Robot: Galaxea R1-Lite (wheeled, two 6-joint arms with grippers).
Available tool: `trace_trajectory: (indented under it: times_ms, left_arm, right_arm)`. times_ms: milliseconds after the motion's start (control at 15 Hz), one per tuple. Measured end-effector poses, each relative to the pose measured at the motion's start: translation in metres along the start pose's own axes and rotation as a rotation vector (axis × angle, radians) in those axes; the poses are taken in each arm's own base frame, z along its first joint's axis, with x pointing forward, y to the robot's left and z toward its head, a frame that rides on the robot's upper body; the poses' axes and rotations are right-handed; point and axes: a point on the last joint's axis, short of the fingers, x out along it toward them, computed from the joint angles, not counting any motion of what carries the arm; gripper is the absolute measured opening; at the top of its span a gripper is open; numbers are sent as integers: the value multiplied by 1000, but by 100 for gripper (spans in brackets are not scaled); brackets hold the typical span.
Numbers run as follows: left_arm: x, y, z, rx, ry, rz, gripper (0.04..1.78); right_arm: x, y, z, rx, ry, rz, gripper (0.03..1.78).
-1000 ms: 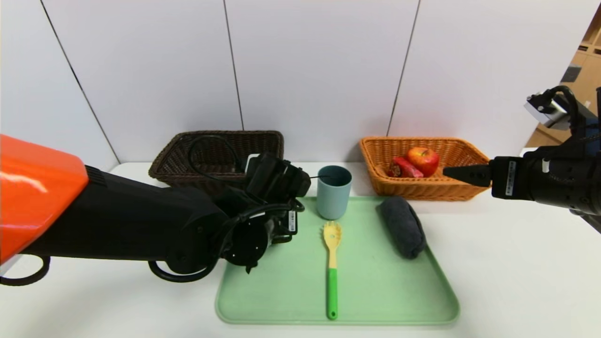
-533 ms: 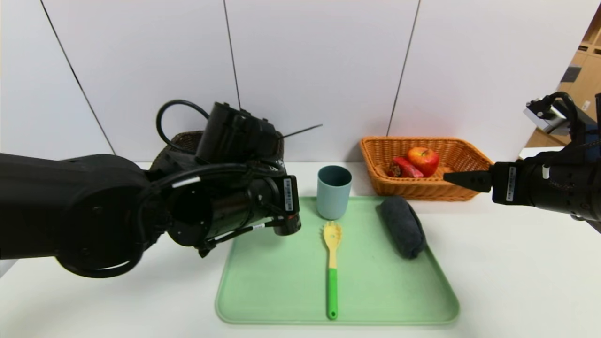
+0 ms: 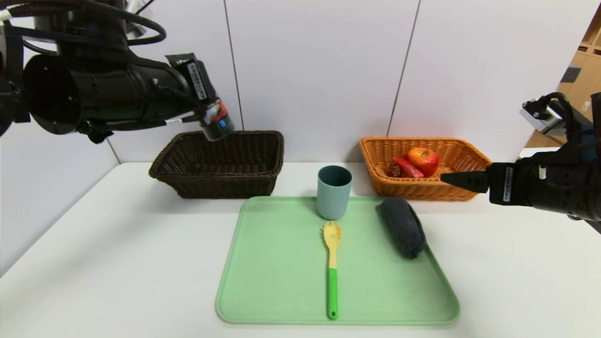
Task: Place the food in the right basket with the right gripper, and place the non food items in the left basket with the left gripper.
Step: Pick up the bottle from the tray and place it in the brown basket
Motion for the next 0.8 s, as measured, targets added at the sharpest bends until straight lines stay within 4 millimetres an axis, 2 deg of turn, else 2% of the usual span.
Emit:
trace_trajectory:
  times_ms: [200,400,533,800]
  left_arm:
    - [30,36,13,24,-12,94,41]
    - [66,62,9,27,-8,175,40]
    - [93,77,0,43,-6,208,40]
    - [141,105,-32,77,55,268,40]
  right_arm:
    - [2,0,0,1,5,0,170]
    - [4,0,-1,0,11,-1,170]
    - [5,0,-1,1,15,-1,170]
    - [5,0,-1,3,16,-2,170]
